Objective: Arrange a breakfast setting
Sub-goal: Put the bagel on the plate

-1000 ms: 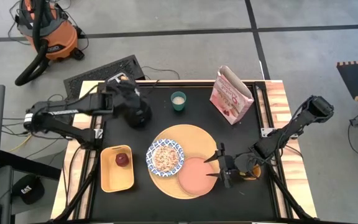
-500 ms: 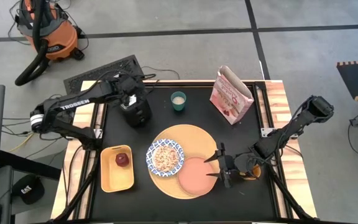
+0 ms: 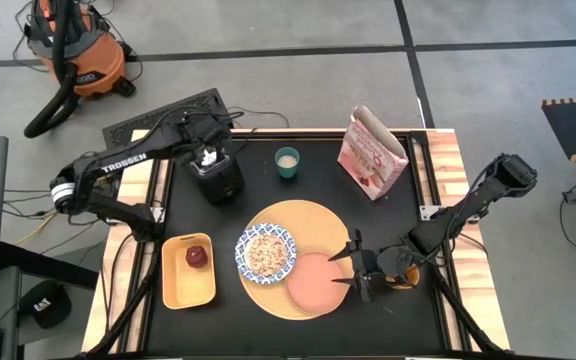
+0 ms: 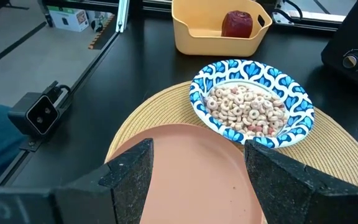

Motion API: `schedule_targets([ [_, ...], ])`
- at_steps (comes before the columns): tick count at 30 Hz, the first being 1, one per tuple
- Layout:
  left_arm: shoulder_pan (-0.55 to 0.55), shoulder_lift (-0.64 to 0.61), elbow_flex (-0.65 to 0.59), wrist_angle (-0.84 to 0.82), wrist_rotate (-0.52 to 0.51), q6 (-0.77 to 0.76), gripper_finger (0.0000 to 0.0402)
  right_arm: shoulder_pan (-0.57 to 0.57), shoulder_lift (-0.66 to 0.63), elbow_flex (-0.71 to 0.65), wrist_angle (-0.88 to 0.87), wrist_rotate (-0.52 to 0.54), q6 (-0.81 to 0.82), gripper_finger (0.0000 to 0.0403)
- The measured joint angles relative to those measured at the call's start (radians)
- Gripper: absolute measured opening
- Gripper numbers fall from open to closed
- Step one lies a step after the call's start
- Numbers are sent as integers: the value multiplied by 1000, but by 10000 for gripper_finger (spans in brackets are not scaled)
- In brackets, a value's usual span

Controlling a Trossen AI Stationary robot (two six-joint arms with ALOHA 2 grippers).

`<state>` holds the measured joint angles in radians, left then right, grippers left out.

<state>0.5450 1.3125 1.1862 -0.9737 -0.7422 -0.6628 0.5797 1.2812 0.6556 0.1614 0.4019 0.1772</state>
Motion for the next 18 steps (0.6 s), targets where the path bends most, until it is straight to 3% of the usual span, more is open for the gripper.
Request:
schedule_targets([
  [8,1,51,0,-1,0,8,306,0,0,0,5,0,10,279],
  [18,5,96,1,2,-12,-1,190,0,0,0,8,0,9,279],
])
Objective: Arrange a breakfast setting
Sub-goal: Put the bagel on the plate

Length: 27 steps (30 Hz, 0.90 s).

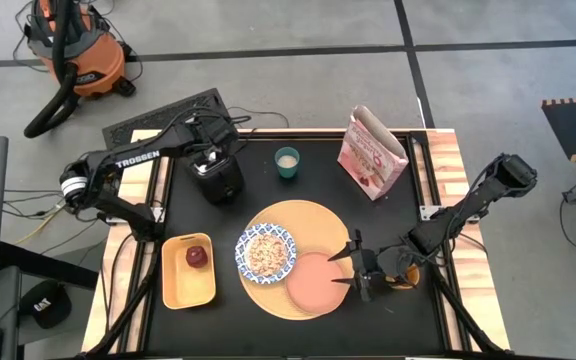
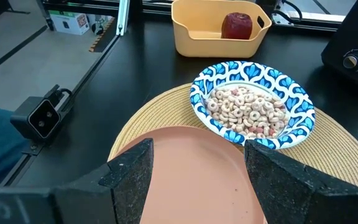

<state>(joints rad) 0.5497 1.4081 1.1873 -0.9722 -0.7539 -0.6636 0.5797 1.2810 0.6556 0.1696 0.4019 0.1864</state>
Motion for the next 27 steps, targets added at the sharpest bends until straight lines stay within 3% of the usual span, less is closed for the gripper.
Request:
schedule_targets([
  [8,-1,0,0,-5,-11,10,126,0,0,0,0,0,0,279],
  [27,-26,-9,58,-25,-43,57,121,0,0,0,-1,0,-2,279],
])
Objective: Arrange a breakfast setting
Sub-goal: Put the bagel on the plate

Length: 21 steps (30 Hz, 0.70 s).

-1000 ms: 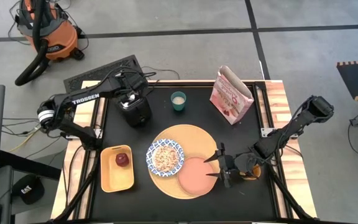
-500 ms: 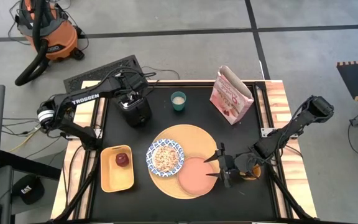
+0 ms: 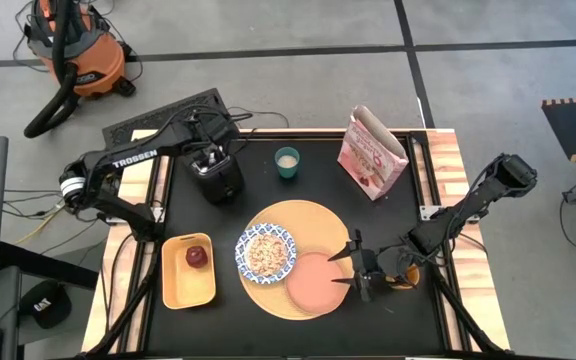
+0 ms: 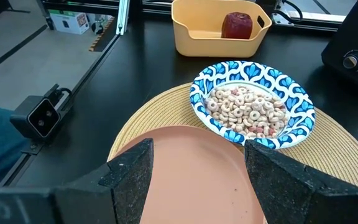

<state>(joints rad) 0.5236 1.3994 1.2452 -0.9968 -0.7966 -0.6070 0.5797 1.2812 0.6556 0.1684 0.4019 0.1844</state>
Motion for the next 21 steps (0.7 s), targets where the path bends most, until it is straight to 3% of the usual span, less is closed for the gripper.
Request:
schedule_targets([
  [21,-98,-2,214,-98,-19,77,120,0,0,0,-3,0,0,279],
])
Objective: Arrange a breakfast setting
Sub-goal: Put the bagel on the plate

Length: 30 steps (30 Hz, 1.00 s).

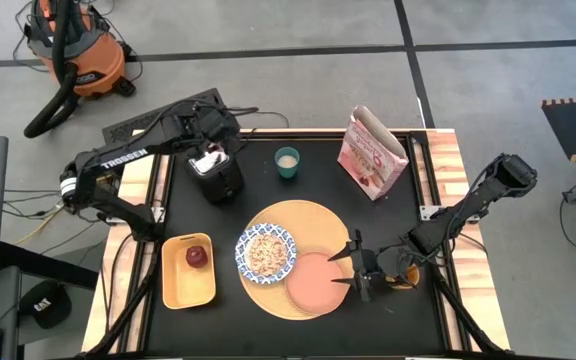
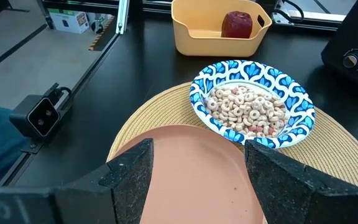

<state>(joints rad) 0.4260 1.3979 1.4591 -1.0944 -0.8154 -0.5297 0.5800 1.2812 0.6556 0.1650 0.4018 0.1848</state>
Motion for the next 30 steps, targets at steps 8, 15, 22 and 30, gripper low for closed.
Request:
schedule_targets([
  [8,-13,0,-6,1,35,0,120,0,0,0,0,0,0,279],
  [15,-13,10,-7,7,26,-14,160,0,0,0,0,0,0,279],
  [22,-18,41,-8,10,-15,-37,274,0,0,0,-5,0,0,279],
  [30,-20,78,-9,3,-30,-58,324,0,0,0,-7,0,0,279],
])
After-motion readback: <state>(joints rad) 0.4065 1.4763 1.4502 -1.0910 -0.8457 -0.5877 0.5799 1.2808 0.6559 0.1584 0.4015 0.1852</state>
